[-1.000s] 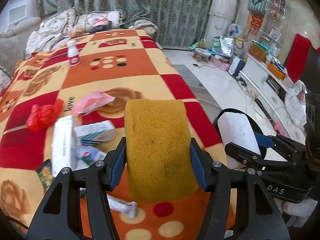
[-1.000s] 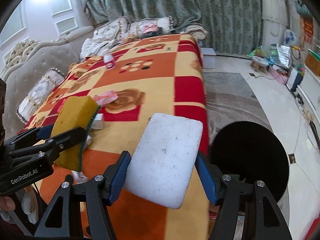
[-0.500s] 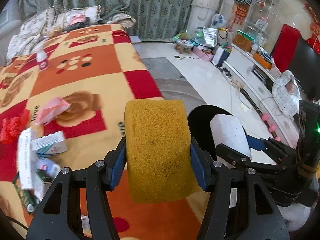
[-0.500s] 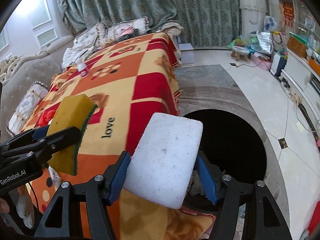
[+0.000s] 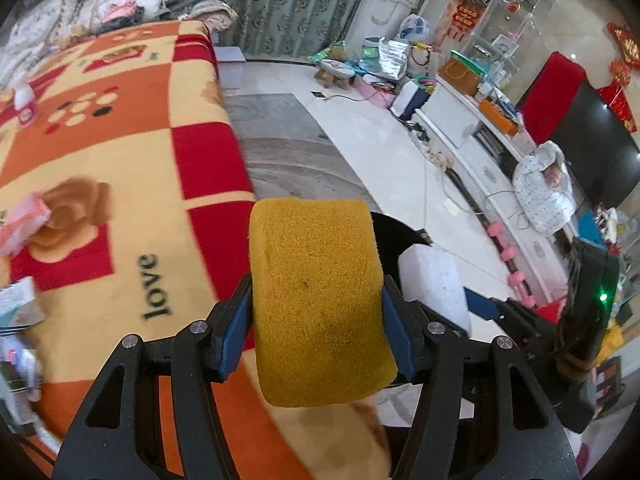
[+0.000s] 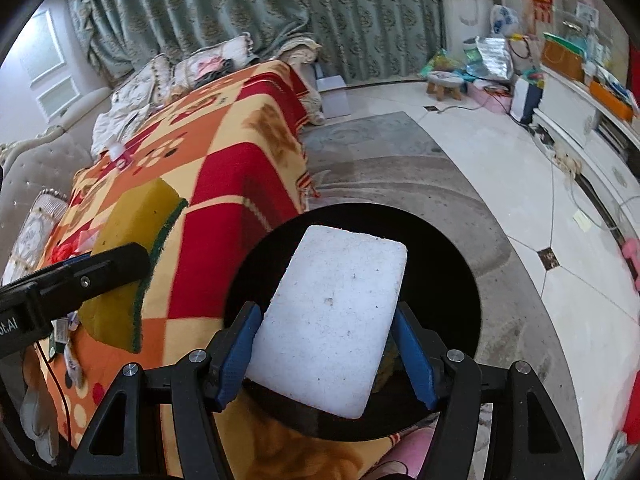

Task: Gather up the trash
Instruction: 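Open both tools over the black bin to drop sponge and foam block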

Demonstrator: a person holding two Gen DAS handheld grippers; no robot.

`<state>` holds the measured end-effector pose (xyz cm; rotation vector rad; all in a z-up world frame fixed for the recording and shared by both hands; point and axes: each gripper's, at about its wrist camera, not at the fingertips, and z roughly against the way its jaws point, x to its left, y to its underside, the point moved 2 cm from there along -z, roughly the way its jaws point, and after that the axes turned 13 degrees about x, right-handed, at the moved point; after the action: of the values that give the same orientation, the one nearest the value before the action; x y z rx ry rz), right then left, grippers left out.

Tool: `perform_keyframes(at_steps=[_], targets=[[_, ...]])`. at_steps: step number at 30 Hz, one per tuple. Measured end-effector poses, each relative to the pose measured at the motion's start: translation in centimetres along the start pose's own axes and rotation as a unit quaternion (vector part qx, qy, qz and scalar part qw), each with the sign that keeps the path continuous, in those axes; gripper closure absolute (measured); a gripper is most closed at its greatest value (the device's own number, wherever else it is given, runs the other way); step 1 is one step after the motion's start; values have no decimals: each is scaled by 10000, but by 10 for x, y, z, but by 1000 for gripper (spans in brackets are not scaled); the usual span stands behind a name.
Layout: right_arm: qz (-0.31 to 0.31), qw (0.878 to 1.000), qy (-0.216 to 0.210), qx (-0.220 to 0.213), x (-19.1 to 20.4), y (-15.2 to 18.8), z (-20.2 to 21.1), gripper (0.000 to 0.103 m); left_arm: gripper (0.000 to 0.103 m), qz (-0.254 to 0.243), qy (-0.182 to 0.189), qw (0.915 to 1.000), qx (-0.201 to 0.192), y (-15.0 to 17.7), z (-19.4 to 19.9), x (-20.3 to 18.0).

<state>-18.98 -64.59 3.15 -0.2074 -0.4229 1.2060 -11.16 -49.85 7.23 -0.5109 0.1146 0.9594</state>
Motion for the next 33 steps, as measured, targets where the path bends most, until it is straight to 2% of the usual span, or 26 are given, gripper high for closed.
perform_keyframes(at_steps=[4,7,15,18,23,29,33], targets=[[-52,9999,109,10,-11,1,-4,34,41,47,323,9994,128,-4,-12,-4],[-108,9999,122,18,-19,2,-6,24,40,14,488,9987,167,-4,-15,-8],[-217,9997,13,59,-24,8,-6,23,39,9,600,9982,87,-5,-9,-8],[-139,9999,-39,36,-19,14,0,23,39,96,529,9985,101,-4,-9,-1],[131,9990,-417,-43,-4,22,15,23,39,283,554,9979,170,-8,-13,5],[311,9991,-268,-79,9,23,18,22,39,186,411,9989,85,-3,-6,1],[238,9995,-206,-57,9,24,16,22,39,131,63,9999,-76,5,4,5]])
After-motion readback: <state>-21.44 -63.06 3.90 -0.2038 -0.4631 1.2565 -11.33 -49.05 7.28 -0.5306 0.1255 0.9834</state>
